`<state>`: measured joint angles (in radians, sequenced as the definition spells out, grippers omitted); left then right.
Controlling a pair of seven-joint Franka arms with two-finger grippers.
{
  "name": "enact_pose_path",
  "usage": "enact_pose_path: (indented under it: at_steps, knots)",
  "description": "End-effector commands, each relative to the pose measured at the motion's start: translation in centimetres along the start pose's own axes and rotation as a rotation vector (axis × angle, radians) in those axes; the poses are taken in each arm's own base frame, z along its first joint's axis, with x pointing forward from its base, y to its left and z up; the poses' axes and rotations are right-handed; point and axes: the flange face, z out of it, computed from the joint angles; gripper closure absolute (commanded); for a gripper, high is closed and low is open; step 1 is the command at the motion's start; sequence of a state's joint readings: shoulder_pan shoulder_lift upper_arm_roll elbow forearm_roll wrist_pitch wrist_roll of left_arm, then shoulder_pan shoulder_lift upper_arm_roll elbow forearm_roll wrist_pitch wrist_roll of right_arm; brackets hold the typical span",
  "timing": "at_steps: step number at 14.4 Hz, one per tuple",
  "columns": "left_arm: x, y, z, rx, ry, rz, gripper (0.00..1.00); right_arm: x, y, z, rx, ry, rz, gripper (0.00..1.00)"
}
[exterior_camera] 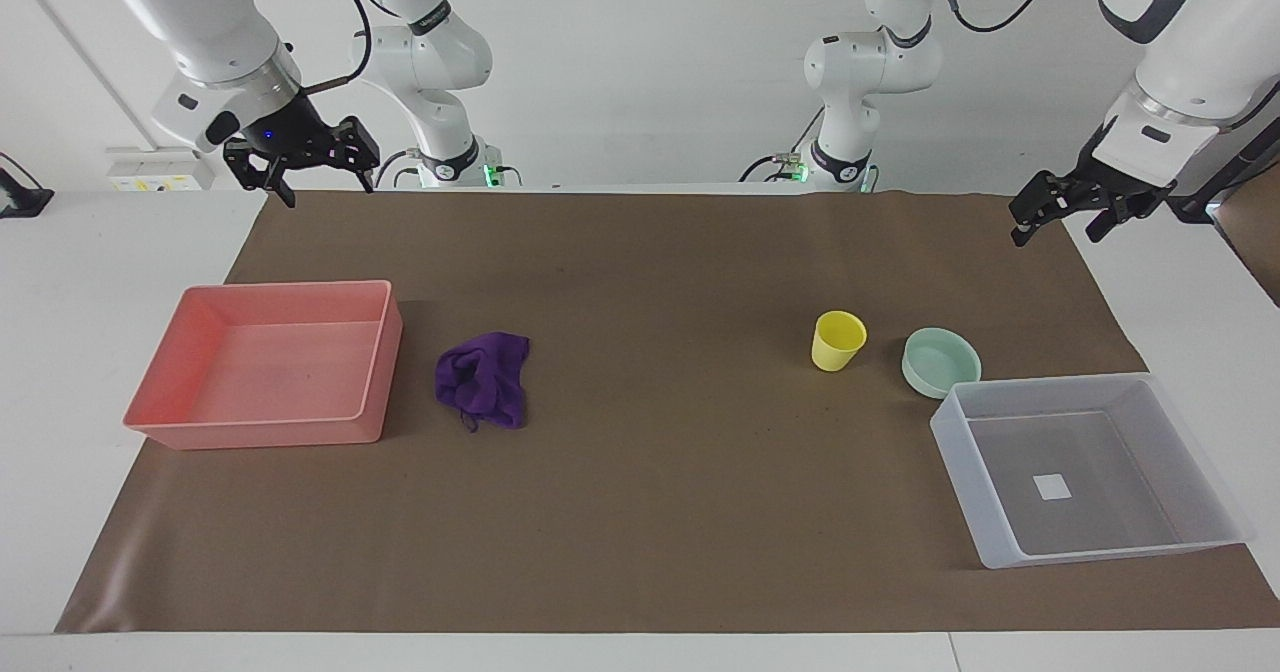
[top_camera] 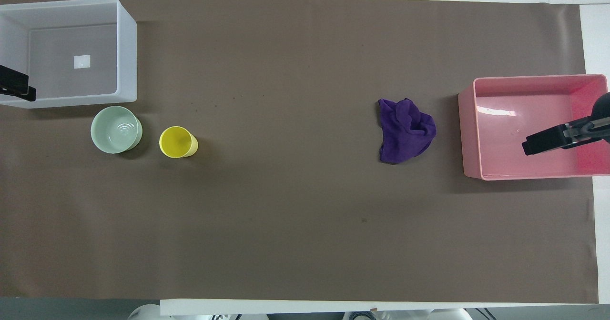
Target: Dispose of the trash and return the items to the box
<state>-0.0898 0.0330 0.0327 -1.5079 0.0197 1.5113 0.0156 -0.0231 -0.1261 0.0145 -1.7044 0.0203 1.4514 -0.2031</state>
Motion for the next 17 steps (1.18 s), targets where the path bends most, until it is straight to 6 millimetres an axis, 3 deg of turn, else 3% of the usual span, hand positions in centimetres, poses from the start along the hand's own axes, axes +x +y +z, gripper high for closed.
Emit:
enact_pose_path:
  at_steps: [1, 5, 8, 12, 14, 16, 17]
  knots:
    - [-0.1, -0.6, -0.3, 0.0, -0.007, 0.005, 0.0, 0.0, 0.1, 0.1, 0.014, 0.015, -0.008, 0.0]
    - [0.0, -0.3, -0.3, 0.0, 0.0, 0.007, 0.0, 0.3, 0.1, 1.1, 0.011, 0.041, -0.002, 0.0]
    - [-1.0, -0.5, 2.5, -0.002, 0.028, -0.009, 0.0, 2.6, -1.0, 5.0, 0.012, 0.027, -0.032, 0.0]
    - [-5.4, -1.1, 13.4, -0.012, 0.112, -0.075, 0.0, 7.2, -4.0, 13.3, 0.0, 0.064, -0.096, 0.0]
    - [-6.1, -0.9, 16.5, -0.013, 0.069, -0.09, 0.0, 9.0, -4.9, 17.5, -0.002, 0.066, -0.115, 0.0]
    - [-6.5, -0.8, 20.9, -0.013, 0.084, -0.093, 0.0, 10.3, -6.3, 21.2, -0.006, 0.078, -0.138, 0.0]
    - [-6.7, -1.7, 23.4, -0.013, 0.107, -0.11, 0.0, 10.6, -6.5, 23.2, -0.008, 0.092, -0.142, 0.0]
